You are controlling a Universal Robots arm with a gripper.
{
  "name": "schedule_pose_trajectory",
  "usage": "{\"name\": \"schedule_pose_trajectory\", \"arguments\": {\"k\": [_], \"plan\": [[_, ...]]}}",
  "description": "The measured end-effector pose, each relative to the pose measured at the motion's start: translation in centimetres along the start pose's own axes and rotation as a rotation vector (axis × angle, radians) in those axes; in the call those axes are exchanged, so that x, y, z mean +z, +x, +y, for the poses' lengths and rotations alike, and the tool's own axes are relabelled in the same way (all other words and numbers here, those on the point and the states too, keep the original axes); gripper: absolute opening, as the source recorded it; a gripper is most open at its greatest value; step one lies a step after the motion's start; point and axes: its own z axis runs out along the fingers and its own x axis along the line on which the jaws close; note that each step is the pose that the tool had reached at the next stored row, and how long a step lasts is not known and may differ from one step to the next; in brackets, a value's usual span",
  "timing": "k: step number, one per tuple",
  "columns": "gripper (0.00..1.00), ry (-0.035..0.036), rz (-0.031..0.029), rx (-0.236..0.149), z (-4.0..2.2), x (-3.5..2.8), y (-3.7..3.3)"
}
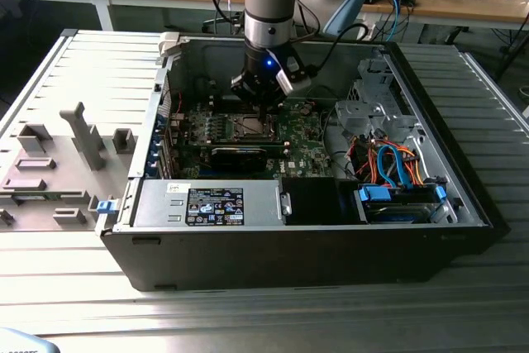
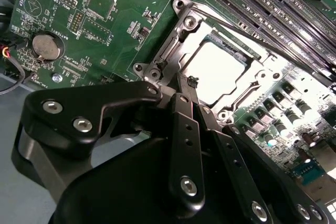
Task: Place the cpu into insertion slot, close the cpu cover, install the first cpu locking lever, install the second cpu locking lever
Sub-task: 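Install the first cpu locking lever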
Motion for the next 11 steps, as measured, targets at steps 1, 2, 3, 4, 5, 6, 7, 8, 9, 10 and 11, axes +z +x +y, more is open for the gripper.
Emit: {"name": "schedule_pose_trajectory", "arguments": {"k": [1, 2, 3, 4, 5, 6, 7, 8, 9, 10, 11], "plan": [[0.11, 0.0002, 0.0000, 0.000, 0.00, -0.04, 0.00], [0.11, 0.0004, 0.0000, 0.000, 0.00, -0.07, 0.00], [0.11, 0.0010, 0.0000, 0.000, 0.00, -0.13, 0.00], [0.11, 0.0012, 0.0000, 0.000, -0.01, -0.15, 0.00], [0.11, 0.0015, 0.0000, 0.000, -0.01, -0.18, 0.00], [0.11, 0.0016, 0.0000, 0.000, -0.02, -0.21, 0.01], [0.11, 0.0017, 0.0001, 0.000, -0.04, -0.24, 0.00], [0.11, 0.0018, 0.0001, 0.000, -0.05, -0.27, 0.00], [0.11, 0.0020, 0.0001, 0.000, -0.06, -0.30, 0.00], [0.11, 0.0022, 0.0002, 0.000, -0.08, -0.32, 0.00], [0.11, 0.0022, 0.0003, 0.000, -0.09, -0.33, 0.00]]}}
